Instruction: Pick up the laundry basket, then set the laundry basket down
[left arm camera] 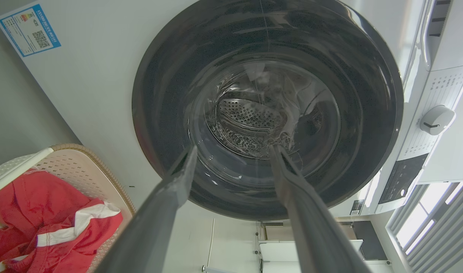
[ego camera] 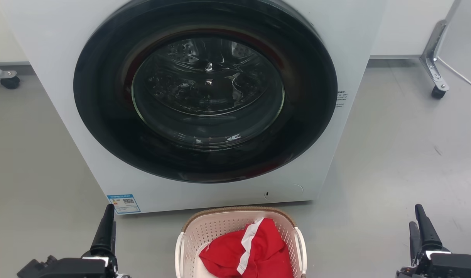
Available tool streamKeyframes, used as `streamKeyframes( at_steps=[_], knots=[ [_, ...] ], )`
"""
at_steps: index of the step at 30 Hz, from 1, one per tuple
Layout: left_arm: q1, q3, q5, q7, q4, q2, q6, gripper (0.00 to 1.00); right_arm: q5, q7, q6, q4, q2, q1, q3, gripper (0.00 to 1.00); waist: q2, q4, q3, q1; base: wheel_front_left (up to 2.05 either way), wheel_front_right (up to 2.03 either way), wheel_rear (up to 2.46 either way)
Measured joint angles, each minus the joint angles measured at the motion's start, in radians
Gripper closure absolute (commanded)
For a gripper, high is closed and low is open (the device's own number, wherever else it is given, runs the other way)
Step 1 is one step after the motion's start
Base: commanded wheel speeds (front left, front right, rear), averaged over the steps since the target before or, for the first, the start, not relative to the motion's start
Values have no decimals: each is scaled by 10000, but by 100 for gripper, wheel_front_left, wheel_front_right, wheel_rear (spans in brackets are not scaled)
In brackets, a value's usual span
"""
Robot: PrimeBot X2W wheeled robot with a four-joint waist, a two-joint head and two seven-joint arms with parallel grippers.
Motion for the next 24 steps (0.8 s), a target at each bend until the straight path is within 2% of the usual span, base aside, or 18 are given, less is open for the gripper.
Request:
streamKeyframes(
  at_steps=[7, 24],
  knots=[
    [-186, -240, 888, -244, -29, 209, 4, 0, -836, -295, 0, -50, -213, -82, 299, 0, 0, -5, -4, 0, 0, 0, 0],
    [-520, -1032, 3960, -857, -416, 669, 706, 0, -3933, -936, -320, -153, -890, -374, 1373, 0, 0, 8, -40, 0, 0, 0, 0]
  ],
)
